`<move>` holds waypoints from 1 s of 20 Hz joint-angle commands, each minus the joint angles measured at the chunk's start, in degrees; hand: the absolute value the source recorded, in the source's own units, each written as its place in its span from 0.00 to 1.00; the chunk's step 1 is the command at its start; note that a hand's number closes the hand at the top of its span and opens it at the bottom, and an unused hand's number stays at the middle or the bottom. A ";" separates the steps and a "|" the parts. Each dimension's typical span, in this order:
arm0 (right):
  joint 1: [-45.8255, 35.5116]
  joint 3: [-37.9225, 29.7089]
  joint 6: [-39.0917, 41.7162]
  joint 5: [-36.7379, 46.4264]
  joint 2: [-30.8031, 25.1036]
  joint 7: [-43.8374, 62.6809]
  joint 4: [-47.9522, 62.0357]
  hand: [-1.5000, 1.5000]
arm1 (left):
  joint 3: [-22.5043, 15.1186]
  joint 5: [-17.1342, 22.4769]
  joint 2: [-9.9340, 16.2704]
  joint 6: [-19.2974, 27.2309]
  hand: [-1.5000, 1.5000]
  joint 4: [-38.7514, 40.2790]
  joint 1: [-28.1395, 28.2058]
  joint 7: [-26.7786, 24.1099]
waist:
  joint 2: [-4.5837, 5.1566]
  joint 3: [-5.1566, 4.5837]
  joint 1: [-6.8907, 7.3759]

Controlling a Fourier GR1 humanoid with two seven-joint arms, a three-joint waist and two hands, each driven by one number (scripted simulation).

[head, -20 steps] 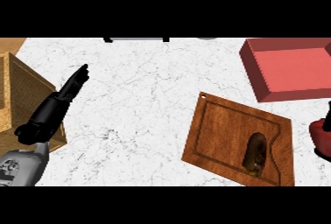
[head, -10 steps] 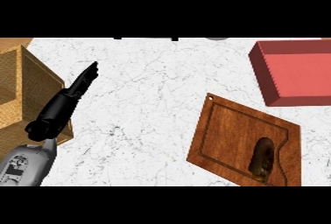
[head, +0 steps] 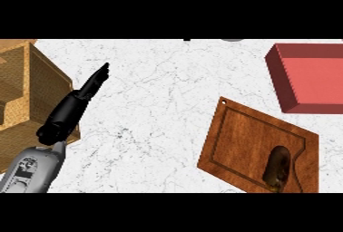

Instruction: Pick the bell pepper from the cutting board and place it in the cardboard box

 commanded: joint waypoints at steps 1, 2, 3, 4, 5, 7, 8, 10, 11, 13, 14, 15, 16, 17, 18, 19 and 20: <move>-4.32 4.68 2.05 5.87 -1.51 -7.09 9.58 1.00 | 0.03 0.25 0.11 -0.94 0.50 0.09 -0.43 0.55 | 0.34 0.05 1.04; -6.59 5.97 2.91 7.03 -1.90 -7.44 10.33 1.00 | -0.59 0.41 -0.77 -0.74 0.50 -1.19 -1.28 2.01 | 0.20 0.05 1.16; -4.22 7.64 0.49 8.95 -2.32 -9.86 11.37 1.00 | 0.02 -0.39 -0.25 -0.54 0.50 0.76 -0.92 -1.07 | 0.58 0.06 0.85; -6.77 8.42 1.00 10.36 -3.07 -8.55 13.29 1.00 | 0.32 0.01 0.35 -1.08 0.50 -0.17 -1.32 0.12 | 0.48 0.05 1.44; -7.01 9.07 -0.76 11.25 -1.60 -8.66 15.68 1.00 | -0.21 -0.08 -0.43 -0.94 0.50 0.45 -0.76 0.05 | 0.59 0.08 1.45; -7.10 11.73 0.75 13.02 -2.31 -11.76 17.59 0.00 | -0.37 0.10 -1.36 -0.49 0.50 -0.13 -1.52 0.78 | 0.50 0.09 1.14; -7.57 12.80 1.91 13.12 -1.39 -12.78 18.11 0.00 | -0.11 0.62 -0.53 -1.15 0.50 -1.57 -1.05 1.83 | 0.48 0.12 2.12; -7.32 13.52 0.64 12.89 -1.62 -18.08 19.57 0.00 | -0.99 -0.67 -0.67 -1.13 0.50 -0.21 -0.50 0.11 | 0.77 0.19 1.83; -8.18 13.32 1.83 11.70 -1.56 -21.02 19.72 0.00 | 0.10 -0.30 -0.47 -0.66 0.50 -0.21 -0.37 0.16 | 0.27 0.13 1.00; -8.02 13.24 1.09 9.95 1.30 -22.14 21.37 0.00 | 0.07 -0.39 -0.98 -0.57 0.50 0.68 -1.70 0.19 | 0.64 0.21 0.95; -9.65 11.32 2.64 7.28 1.23 -22.67 22.11 0.00 | 0.67 0.11 -0.11 -1.20 0.50 0.21 -1.71 0.45 | 0.66 0.25 1.63; -10.28 9.22 5.70 3.67 0.94 -24.25 22.31 0.00 | 0.39 0.01 -0.84 -0.55 0.50 -0.14 -1.61 0.94 | 0.23 0.25 0.82; -9.22 7.63 6.04 0.67 2.84 -24.43 23.05 0.00 | 0.75 0.03 -0.38 -0.65 0.50 -0.38 -0.95 0.21 | 0.07 0.30 0.52; -10.10 5.42 8.89 -3.02 3.84 -23.56 23.66 0.00 | 0.58 -0.02 -0.39 -0.76 0.50 0.32 -0.19 0.44 | -0.02 0.29 0.42; -11.07 3.49 12.06 -6.61 6.40 -20.29 25.00 0.00 | 0.52 0.22 -0.60 -0.97 0.50 -0.25 -1.95 0.73 | 0.08 0.33 0.78; -10.22 1.65 13.42 -9.51 7.09 -18.78 26.88 0.00 | 0.27 0.06 -1.43 -0.20 0.50 0.27 -0.46 0.25 | 0.24 0.36 0.46; -10.31 0.48 15.19 -11.99 8.97 -17.07 27.91 0.00 | 0.34 -0.11 -1.16 -0.33 0.50 0.48 -1.00 0.60 | 0.28 0.38 0.30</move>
